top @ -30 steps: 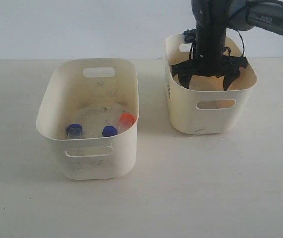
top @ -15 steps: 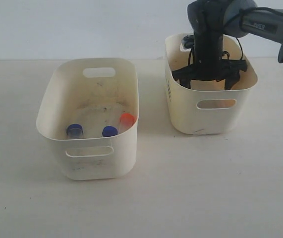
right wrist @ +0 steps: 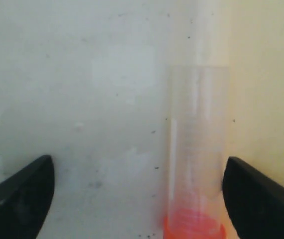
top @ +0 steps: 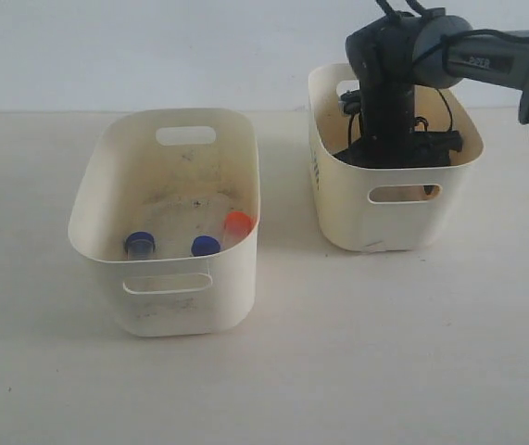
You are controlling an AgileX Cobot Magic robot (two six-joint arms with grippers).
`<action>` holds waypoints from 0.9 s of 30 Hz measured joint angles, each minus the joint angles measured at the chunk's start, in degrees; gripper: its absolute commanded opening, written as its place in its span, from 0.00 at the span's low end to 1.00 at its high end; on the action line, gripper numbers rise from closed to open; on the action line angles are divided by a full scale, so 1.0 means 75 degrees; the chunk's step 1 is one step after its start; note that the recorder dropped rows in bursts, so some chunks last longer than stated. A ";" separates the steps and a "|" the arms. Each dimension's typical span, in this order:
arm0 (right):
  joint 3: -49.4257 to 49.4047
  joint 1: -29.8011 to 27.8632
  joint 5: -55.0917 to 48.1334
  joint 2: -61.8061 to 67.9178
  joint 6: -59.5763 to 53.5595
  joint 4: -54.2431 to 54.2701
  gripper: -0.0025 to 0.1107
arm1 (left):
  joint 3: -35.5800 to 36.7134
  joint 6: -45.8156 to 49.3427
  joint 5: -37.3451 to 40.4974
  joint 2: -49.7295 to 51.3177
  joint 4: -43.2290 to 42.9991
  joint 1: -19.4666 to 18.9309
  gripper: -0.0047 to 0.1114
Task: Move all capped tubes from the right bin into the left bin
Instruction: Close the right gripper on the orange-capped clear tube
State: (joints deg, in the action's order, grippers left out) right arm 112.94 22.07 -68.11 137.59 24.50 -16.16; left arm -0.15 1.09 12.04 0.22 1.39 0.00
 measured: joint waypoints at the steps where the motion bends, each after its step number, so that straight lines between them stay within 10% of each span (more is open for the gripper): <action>1: 0.0000 0.0000 0.0000 0.0000 0.0000 0.0000 0.77 | 0.0000 0.0000 0.0000 0.0000 0.0000 0.0000 0.08; 27: -0.0046 -0.0045 -0.0125 -0.0036 -0.1361 0.0933 0.76 | 0.0000 0.0000 0.0000 0.0000 0.0000 0.0000 0.08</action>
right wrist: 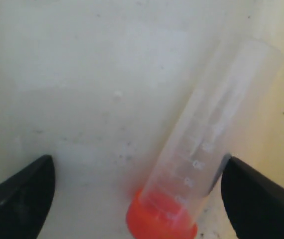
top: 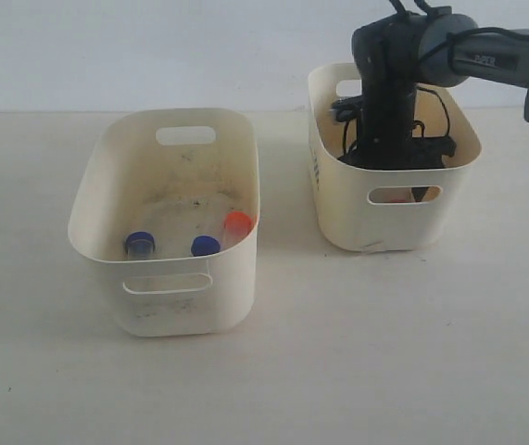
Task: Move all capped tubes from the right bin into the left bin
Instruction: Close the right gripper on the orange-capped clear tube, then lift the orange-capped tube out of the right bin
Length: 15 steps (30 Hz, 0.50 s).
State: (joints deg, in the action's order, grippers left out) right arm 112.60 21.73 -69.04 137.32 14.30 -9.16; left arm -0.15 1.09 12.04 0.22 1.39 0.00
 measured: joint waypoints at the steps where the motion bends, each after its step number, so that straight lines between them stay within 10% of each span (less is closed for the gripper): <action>1: 0.0000 -0.0010 -0.0015 0.0000 0.0142 0.0086 0.74 | 0.0000 0.0000 0.0000 0.0000 0.0000 0.0000 0.08; 12: -0.0017 -0.0047 -0.0046 0.0015 0.0554 0.0262 0.03 | 0.0000 0.0000 0.0000 0.0000 0.0000 0.0000 0.08; 15: -0.0017 -0.0047 -0.0060 0.0015 0.0575 0.0218 0.02 | 0.0000 0.0000 0.0000 0.0000 0.0000 0.0000 0.08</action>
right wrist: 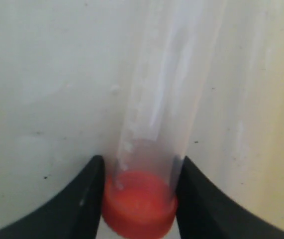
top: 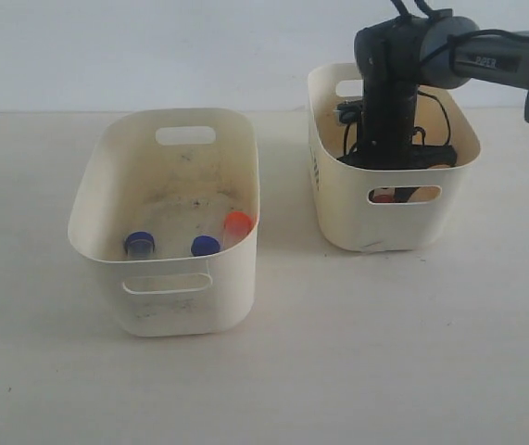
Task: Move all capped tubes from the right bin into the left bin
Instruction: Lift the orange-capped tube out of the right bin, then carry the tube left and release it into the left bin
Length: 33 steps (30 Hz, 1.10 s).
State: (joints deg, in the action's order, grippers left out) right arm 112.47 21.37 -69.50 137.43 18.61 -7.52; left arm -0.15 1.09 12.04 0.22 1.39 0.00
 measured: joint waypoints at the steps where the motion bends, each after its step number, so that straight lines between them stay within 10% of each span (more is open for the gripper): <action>1: 0.0000 0.0000 0.0000 0.0000 0.0015 -0.0016 0.02 | 0.0000 0.0000 0.0000 0.0000 0.0000 0.0000 0.08; 33: -0.0074 0.0011 0.1289 -0.3023 0.0697 -0.0599 0.02 | 0.0000 0.0000 0.0000 0.0000 0.0000 0.0000 0.08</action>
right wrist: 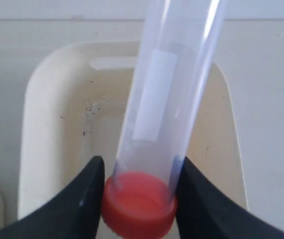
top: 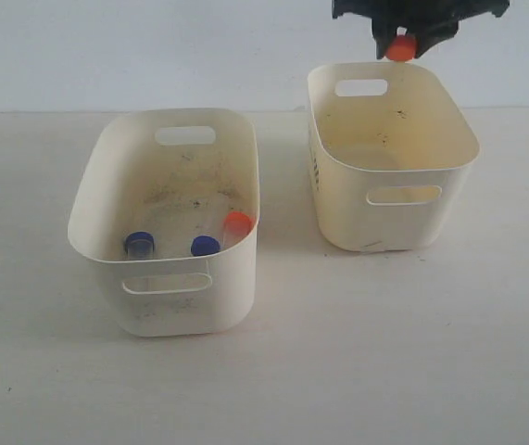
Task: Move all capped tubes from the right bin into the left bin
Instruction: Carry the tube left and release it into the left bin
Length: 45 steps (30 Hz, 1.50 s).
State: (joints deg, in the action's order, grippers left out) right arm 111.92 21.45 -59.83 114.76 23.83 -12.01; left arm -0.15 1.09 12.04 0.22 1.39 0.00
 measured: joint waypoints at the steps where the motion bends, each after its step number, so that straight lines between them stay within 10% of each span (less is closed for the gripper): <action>1: 0.0000 0.0000 0.0014 -0.0122 0.0000 0.0041 0.02 | 0.0000 0.0000 0.0000 0.0000 0.0000 0.0000 0.08; 20: 0.0000 0.2676 0.0574 0.0253 -0.1186 0.3944 0.04 | 0.0000 0.0000 0.0000 0.0000 0.0000 0.0000 0.08; 30: -0.0006 0.2751 -0.0184 0.0708 -0.1612 0.4439 0.76 | 0.0000 0.0000 0.0000 0.0000 0.0000 0.0000 0.08; 37: -0.0006 0.2751 -0.0257 0.0708 -0.1893 0.4477 0.54 | 0.0000 0.0000 0.0000 0.0000 0.0000 0.0000 0.08; 45: -0.0006 0.2751 -0.0161 0.0301 -0.2291 0.4367 0.02 | 0.0000 0.0000 0.0000 0.0000 0.0000 0.0000 0.08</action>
State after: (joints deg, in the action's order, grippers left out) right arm 111.87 42.09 -61.04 117.02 6.65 20.74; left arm -0.15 1.09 12.04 0.22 1.39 0.00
